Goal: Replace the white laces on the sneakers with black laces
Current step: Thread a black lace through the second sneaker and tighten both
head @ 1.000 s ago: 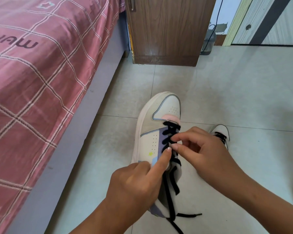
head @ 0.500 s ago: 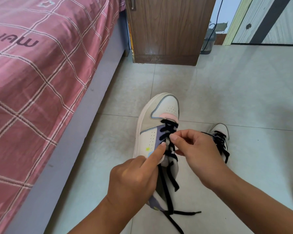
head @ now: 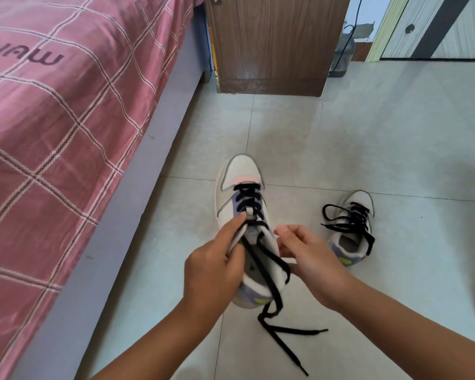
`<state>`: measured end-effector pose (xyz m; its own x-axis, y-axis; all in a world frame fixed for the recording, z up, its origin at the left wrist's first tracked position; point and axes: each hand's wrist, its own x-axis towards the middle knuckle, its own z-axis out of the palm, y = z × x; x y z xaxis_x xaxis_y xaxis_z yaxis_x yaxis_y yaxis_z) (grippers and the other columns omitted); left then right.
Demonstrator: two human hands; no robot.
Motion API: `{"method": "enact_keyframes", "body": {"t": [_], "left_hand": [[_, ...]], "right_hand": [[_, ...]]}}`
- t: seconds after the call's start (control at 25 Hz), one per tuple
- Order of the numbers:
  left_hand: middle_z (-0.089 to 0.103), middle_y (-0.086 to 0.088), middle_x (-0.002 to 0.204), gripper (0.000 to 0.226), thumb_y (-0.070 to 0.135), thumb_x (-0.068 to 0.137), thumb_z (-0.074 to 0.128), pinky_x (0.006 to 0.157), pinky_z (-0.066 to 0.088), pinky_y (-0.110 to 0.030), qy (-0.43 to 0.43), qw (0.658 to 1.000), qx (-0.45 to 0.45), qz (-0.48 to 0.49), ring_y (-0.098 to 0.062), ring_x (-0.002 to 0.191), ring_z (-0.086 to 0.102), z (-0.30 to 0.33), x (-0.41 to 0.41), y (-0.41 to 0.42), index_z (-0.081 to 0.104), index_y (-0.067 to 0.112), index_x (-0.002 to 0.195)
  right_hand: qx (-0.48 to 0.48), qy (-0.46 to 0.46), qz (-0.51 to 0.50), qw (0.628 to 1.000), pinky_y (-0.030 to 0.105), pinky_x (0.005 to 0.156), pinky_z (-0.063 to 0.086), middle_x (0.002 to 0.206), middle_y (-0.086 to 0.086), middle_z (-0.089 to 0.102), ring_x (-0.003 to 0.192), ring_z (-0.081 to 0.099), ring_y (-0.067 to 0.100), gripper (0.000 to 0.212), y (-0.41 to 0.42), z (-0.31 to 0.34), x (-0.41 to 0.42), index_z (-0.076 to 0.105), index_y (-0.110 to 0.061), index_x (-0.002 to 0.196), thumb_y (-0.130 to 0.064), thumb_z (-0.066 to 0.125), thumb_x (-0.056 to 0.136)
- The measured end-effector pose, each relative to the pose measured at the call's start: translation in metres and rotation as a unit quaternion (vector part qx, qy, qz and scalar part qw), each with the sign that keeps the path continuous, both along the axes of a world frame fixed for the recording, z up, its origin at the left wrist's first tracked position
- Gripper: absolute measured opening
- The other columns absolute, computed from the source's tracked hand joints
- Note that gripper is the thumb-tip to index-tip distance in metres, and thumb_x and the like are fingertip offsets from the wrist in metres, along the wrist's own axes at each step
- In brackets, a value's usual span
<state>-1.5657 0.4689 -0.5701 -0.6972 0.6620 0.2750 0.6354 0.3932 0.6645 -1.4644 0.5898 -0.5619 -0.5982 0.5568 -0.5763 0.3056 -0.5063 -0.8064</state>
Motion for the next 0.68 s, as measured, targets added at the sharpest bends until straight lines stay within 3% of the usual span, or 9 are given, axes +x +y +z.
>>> {"method": "enact_keyframes", "body": {"t": [0.08,0.16,0.28,0.32,0.4,0.48,0.56,0.6,0.68], "left_hand": [[0.051,0.005,0.055,0.043,0.011,0.087,0.051,0.056,0.041,-0.022,-0.076,0.994,-0.069,0.038,-0.014,0.052,0.049,-0.016,-0.003,0.003,0.059,0.031,0.125],[0.058,-0.004,0.061,0.044,0.011,0.088,0.051,0.059,0.044,-0.032,-0.08,0.99,-0.108,0.041,-0.026,0.058,0.055,-0.029,-0.004,0.004,0.056,0.03,0.128],[0.056,-0.006,0.054,0.046,0.011,0.083,0.051,0.047,0.043,-0.031,-0.005,0.994,-0.112,0.013,-0.026,0.047,0.053,-0.046,-0.007,0.006,0.058,0.023,0.126],[0.058,-0.007,0.058,0.047,0.012,0.084,0.05,0.048,0.044,-0.031,0.006,0.992,-0.125,0.016,-0.027,0.05,0.055,-0.051,-0.008,0.008,0.055,0.023,0.13],[0.064,-0.012,0.077,0.053,0.014,0.091,0.046,0.062,0.046,-0.035,-0.067,0.98,-0.184,0.022,-0.031,0.07,0.06,-0.067,-0.01,0.01,0.04,0.031,0.14],[0.067,-0.012,0.095,0.054,0.017,0.094,0.043,0.071,0.046,-0.033,-0.134,0.963,-0.234,0.009,-0.029,0.086,0.061,-0.083,-0.004,0.007,0.034,0.037,0.143],[0.067,-0.01,0.107,0.054,0.017,0.093,0.042,0.077,0.049,-0.031,-0.189,0.951,-0.244,0.0,-0.026,0.093,0.061,-0.1,0.009,0.005,0.036,0.04,0.142],[0.067,-0.009,0.109,0.055,0.017,0.093,0.041,0.078,0.05,-0.033,-0.208,0.946,-0.247,0.0,-0.025,0.094,0.061,-0.106,0.016,0.006,0.033,0.04,0.143],[0.065,-0.008,0.108,0.061,0.022,0.093,0.039,0.072,0.048,-0.032,-0.201,0.929,-0.312,-0.009,-0.023,0.087,0.059,-0.115,0.022,0.006,0.016,0.034,0.149]], "right_hand": [[0.036,-0.056,0.078,0.995,0.035,0.073,0.056,0.094,0.004,0.062,0.08,0.06,0.015,0.038,-0.008,-0.009,0.006,0.051,-0.014,0.116,-0.045,0.046,0.094],[0.054,-0.091,0.209,0.972,0.034,0.065,0.055,0.098,0.005,0.063,0.075,0.06,0.016,0.049,-0.016,-0.014,0.01,0.036,-0.026,0.125,-0.053,0.053,0.088],[0.048,-0.121,0.33,0.935,0.022,0.048,0.039,0.078,0.003,0.064,0.051,0.053,0.012,0.031,-0.026,-0.022,0.012,0.049,-0.017,0.097,-0.046,0.058,0.089],[0.049,-0.129,0.328,0.935,0.02,0.046,0.034,0.067,0.002,0.06,0.045,0.045,0.012,0.026,-0.026,-0.022,0.013,0.051,-0.015,0.087,-0.039,0.054,0.093],[0.076,-0.146,0.278,0.946,0.018,0.042,0.027,0.054,-0.001,0.045,0.04,0.031,0.009,0.03,-0.026,-0.022,0.018,0.052,-0.011,0.077,-0.03,0.044,0.099],[0.158,-0.151,0.253,0.942,0.012,0.041,0.026,0.051,-0.006,0.042,0.035,0.032,0.003,0.033,-0.029,-0.023,0.026,0.056,-0.013,0.074,-0.026,0.04,0.1],[0.225,-0.158,0.302,0.913,0.011,0.048,0.032,0.05,-0.009,0.048,0.043,0.043,-0.001,0.034,-0.041,-0.025,0.031,0.055,-0.019,0.07,-0.026,0.04,0.1],[0.225,-0.164,0.321,0.905,0.011,0.052,0.034,0.053,-0.009,0.049,0.047,0.044,-0.001,0.033,-0.048,-0.03,0.032,0.055,-0.02,0.07,-0.026,0.04,0.1],[0.127,-0.177,0.291,0.932,0.019,0.048,0.034,0.058,-0.005,0.044,0.047,0.037,0.006,0.029,-0.054,-0.039,0.034,0.055,-0.016,0.078,-0.022,0.038,0.099]]}}
